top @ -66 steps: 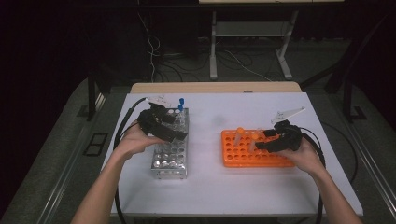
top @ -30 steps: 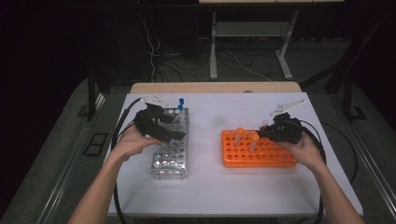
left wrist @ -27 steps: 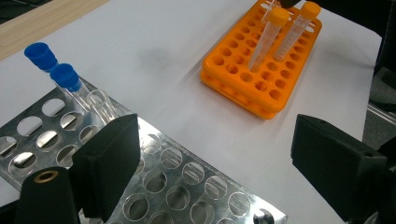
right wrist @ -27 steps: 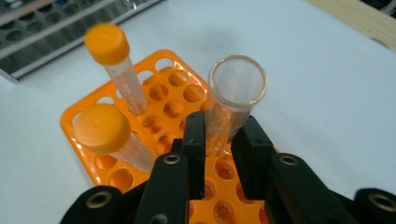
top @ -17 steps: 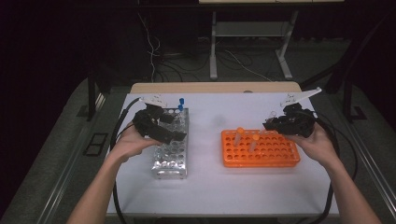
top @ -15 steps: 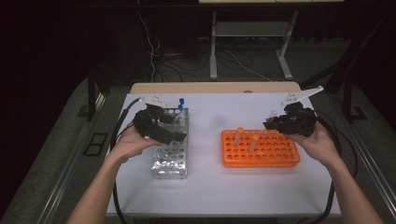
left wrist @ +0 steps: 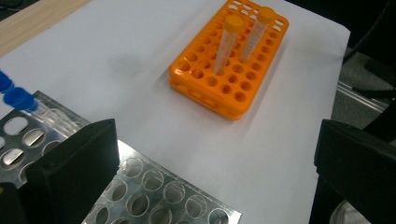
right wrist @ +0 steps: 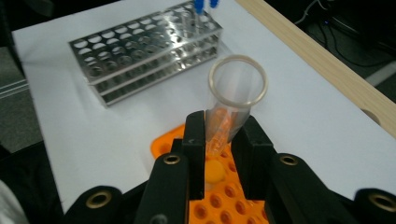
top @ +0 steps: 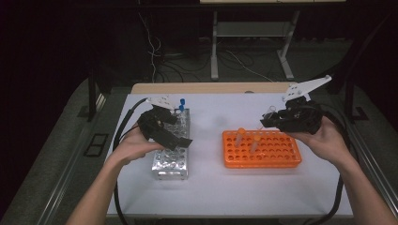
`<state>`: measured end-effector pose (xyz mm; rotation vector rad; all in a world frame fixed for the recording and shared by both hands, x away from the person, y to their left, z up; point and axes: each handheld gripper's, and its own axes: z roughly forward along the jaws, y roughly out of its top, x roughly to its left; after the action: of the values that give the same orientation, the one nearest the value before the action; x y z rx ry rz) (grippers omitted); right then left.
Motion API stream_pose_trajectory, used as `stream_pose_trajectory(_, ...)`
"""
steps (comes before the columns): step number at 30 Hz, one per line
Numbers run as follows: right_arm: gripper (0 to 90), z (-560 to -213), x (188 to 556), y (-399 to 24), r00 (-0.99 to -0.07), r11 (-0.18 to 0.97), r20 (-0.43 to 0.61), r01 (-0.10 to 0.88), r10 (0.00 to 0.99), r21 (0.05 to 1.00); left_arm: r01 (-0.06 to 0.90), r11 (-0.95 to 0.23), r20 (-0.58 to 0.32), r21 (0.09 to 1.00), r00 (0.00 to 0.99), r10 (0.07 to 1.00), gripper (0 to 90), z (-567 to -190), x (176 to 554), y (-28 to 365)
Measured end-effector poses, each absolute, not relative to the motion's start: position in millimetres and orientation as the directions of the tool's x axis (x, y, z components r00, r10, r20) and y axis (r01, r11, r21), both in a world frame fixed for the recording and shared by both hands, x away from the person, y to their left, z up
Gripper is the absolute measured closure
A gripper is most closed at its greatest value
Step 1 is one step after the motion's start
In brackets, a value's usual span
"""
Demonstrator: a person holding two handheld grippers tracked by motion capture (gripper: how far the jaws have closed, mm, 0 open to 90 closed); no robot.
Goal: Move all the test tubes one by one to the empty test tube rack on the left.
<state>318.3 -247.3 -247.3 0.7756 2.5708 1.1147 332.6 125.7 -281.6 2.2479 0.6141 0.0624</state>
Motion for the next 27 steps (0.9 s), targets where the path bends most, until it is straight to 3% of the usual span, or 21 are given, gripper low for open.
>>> stream_pose_trajectory(15,75.1,-261.8,308.1,-203.0,-0.897,0.639,0.021,0.331,0.441,0.694,0.330,-0.623,-0.124,0.710,0.928,0.350,0.3,-275.1,323.1,93.9)
stream_pose_trajectory(27,75.1,-290.0,307.4,-170.4,-0.926,0.667,0.059,0.312,0.373,0.676,0.264,-0.653,-0.111,0.710,0.958,0.266,6.9,-275.7,318.6,64.1)
